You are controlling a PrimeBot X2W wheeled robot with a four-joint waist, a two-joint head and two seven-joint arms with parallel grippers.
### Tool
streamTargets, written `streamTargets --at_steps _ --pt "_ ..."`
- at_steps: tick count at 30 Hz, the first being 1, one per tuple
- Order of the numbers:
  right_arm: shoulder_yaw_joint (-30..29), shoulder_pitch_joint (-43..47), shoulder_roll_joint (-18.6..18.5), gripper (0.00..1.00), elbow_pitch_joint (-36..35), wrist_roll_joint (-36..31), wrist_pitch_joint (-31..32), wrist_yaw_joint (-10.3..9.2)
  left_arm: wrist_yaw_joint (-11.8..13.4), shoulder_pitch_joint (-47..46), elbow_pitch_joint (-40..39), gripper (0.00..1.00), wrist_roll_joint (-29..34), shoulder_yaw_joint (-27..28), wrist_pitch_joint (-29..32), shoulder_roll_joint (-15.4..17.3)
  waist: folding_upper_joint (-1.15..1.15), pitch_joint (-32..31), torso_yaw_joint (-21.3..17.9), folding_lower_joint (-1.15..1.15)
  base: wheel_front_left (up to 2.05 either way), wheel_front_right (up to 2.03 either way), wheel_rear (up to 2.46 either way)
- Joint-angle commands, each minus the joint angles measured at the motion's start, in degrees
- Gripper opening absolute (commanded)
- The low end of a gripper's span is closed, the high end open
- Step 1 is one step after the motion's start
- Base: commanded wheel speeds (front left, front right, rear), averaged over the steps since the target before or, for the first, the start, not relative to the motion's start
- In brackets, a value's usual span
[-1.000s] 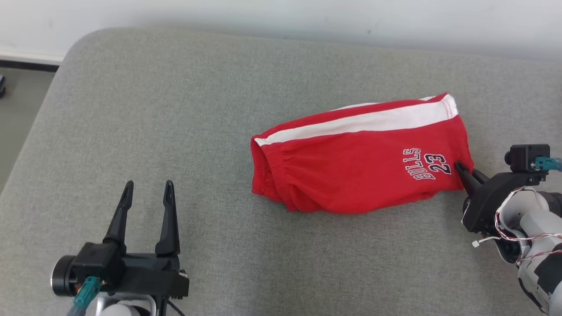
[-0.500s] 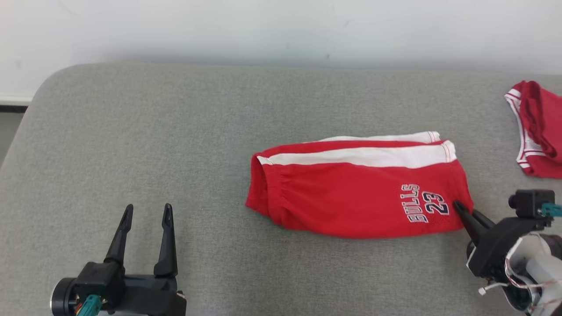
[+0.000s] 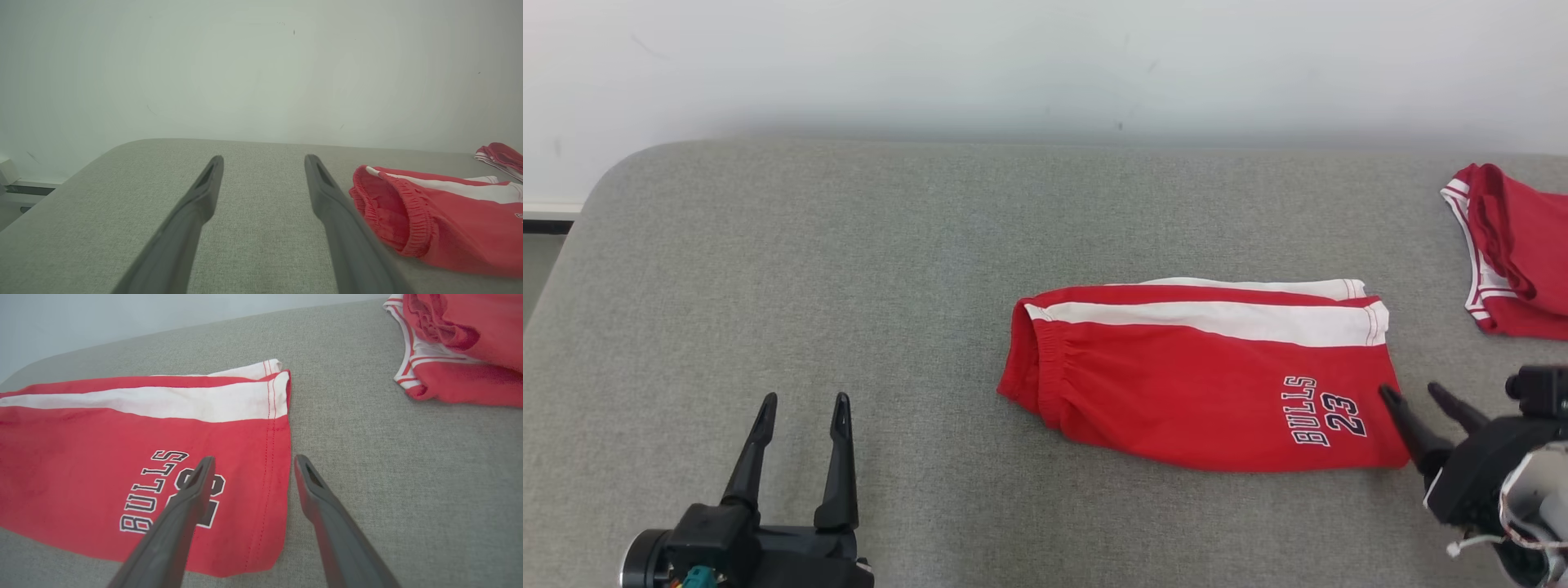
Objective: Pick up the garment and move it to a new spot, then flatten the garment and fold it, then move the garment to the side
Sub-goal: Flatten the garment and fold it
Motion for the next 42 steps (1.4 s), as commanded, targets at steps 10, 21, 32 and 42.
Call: streamTargets --at_steps 10,21,32,42 --pt "-2.74 -6.03 2.12 1.0 7.73 -4.93 5.8 -0.16 0.25 -0.9 -0.34 1.0 -0.06 -1.12 -0.16 -0.06 0.01 1.92 2.49 0.0 0.0 0.0 0.0" --pt "-2.51 -8.07 5.51 1.0 15.02 -6.48 9.61 -0.16 0.81 -1.99 -0.29 1.0 0.13 -1.76 -0.16 -0.06 0.01 3.71 4.5 0.0 0.0 0.0 0.0" --pt "-1.04 -7.72 7.4 0.0 16.24 -5.75 11.55 -0.16 0.97 -2.03 0.07 1.0 0.12 -1.59 -0.16 -0.07 0.01 3.63 4.2 0.0 0.0 0.0 0.0" --pt "-2.77 -7.61 2.72 0.0 17.48 -3.97 9.41 -0.16 0.64 -0.23 0.98 1.0 0.69 -0.94 -0.16 -0.06 0.01 -0.07 2.56 0.0 0.0 0.0 0.0"
